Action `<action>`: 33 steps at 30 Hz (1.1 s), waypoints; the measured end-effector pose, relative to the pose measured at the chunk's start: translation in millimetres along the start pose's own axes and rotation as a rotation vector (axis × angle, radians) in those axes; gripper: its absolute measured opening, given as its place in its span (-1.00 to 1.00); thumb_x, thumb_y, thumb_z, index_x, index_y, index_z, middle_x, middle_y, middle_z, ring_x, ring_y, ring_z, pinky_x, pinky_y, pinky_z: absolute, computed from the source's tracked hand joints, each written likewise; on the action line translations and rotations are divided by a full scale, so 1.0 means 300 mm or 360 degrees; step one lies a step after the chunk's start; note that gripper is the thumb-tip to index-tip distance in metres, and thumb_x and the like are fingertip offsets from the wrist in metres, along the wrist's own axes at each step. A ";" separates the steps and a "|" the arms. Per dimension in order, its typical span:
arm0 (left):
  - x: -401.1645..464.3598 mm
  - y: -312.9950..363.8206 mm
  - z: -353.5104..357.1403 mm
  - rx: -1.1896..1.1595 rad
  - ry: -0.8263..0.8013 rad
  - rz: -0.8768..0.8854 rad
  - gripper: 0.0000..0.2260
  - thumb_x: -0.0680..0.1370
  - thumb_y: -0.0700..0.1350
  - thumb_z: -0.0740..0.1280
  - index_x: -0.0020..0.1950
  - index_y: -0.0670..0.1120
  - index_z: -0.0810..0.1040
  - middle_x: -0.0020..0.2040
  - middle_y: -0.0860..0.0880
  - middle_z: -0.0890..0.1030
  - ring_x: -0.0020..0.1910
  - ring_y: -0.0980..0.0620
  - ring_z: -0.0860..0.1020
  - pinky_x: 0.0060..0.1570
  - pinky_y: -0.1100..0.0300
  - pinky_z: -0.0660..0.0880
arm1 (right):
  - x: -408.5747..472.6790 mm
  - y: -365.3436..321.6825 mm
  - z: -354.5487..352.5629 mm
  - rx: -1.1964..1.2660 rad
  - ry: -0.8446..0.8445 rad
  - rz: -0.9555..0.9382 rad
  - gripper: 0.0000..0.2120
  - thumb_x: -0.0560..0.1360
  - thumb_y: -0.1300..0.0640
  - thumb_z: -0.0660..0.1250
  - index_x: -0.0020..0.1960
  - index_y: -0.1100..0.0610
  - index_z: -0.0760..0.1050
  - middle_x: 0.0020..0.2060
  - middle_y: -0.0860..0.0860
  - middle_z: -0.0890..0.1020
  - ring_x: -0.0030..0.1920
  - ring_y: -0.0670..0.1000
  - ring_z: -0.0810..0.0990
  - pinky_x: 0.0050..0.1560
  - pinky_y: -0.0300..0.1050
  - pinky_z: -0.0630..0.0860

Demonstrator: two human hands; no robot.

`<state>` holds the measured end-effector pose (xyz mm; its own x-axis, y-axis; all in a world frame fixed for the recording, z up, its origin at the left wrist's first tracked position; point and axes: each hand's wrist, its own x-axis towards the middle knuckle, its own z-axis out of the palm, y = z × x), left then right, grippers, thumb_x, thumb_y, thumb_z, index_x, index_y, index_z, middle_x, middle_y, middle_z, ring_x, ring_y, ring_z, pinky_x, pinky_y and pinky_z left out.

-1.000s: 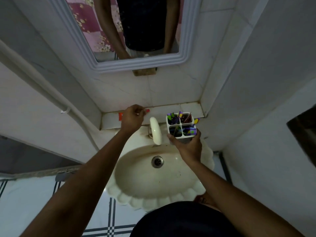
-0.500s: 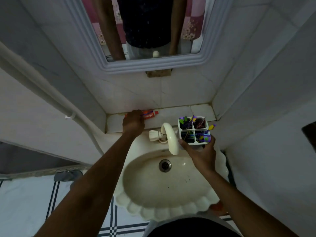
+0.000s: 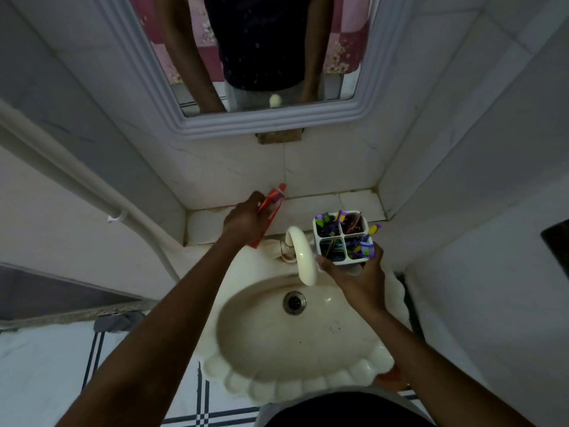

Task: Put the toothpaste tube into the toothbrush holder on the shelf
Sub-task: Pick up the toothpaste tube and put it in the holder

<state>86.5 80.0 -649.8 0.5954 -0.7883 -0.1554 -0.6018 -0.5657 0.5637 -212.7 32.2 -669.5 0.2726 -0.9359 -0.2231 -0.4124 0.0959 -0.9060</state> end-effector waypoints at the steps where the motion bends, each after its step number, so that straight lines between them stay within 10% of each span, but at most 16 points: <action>1: -0.020 0.028 -0.033 -0.0186 -0.0011 -0.0006 -0.67 0.71 0.23 0.22 0.34 0.04 0.44 0.03 -0.04 0.67 -0.16 -0.09 0.70 -0.13 -0.06 0.70 | 0.004 -0.002 0.011 -0.0004 -0.0003 0.0005 0.13 0.16 -0.44 0.74 0.55 -0.20 0.26 0.29 -0.29 0.62 0.31 -0.11 0.65 0.32 0.00 0.63; 8: -0.124 0.199 -0.271 -0.0774 -0.0480 0.0103 -0.45 0.59 -0.16 0.53 0.53 0.01 0.44 0.21 0.01 0.57 -0.02 -0.09 0.73 -0.21 0.17 0.70 | 0.040 -0.010 0.090 -0.0062 -0.0052 0.0063 0.13 0.10 -0.55 0.69 0.49 -0.22 0.27 0.28 -0.22 0.67 0.26 -0.06 0.69 0.29 0.13 0.68; 14: -0.191 0.327 -0.264 0.0278 -0.0100 0.0454 -0.82 0.52 -0.05 0.58 0.09 0.00 0.72 -0.10 0.09 0.66 -0.13 0.07 0.62 -0.11 0.11 0.57 | 0.037 -0.006 0.077 -0.0075 -0.0103 0.0071 0.14 0.10 -0.57 0.67 0.48 -0.17 0.25 0.28 -0.18 0.66 0.25 -0.03 0.68 0.28 0.13 0.67; 33: -0.252 0.550 -0.149 0.1193 -0.0033 0.0701 -0.89 0.61 -0.06 0.43 0.13 0.00 0.68 -0.09 0.00 0.66 -0.16 -0.04 0.64 -0.24 0.11 0.49 | 0.063 -0.021 0.035 -0.0270 -0.0147 -0.0009 0.43 -0.09 -0.68 0.60 0.55 -0.06 0.16 0.39 -0.09 0.61 0.35 0.04 0.65 0.27 0.15 0.69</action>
<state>-34.1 57.1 -508.6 0.2204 -0.9731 -0.0675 -0.9714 -0.2127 -0.1059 -195.8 17.5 -671.8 0.3504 -0.9006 -0.2573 -0.5493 0.0249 -0.8353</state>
